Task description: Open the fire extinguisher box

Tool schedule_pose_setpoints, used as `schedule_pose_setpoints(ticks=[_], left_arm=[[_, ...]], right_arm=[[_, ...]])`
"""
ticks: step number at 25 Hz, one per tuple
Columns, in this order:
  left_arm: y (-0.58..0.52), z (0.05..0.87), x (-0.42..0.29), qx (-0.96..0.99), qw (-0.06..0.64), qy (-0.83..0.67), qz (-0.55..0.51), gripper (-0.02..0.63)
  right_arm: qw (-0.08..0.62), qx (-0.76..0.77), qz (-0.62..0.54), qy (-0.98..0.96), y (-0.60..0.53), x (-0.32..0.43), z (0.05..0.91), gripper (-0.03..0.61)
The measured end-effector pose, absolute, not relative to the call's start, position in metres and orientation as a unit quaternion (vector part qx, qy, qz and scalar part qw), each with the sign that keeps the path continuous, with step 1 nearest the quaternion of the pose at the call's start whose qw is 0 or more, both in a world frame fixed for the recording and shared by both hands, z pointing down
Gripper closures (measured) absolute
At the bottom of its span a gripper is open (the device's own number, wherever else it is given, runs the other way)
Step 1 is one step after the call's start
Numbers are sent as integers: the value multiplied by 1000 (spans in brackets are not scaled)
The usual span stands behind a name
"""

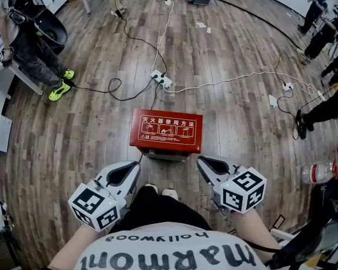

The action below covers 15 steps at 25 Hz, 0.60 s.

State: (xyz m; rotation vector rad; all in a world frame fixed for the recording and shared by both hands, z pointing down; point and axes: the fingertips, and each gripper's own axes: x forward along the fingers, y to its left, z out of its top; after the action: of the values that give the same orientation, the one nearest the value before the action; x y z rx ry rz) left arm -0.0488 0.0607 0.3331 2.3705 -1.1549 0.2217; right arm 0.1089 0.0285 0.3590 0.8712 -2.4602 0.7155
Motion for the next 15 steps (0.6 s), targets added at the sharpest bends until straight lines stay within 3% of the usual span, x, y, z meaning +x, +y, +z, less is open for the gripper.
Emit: schedule_pose_setpoints(ticks=[15], left_arm=[[29, 414, -72, 871, 324, -370, 7, 607]], right_arm=[[248, 350, 292, -855, 1, 82, 453, 568]])
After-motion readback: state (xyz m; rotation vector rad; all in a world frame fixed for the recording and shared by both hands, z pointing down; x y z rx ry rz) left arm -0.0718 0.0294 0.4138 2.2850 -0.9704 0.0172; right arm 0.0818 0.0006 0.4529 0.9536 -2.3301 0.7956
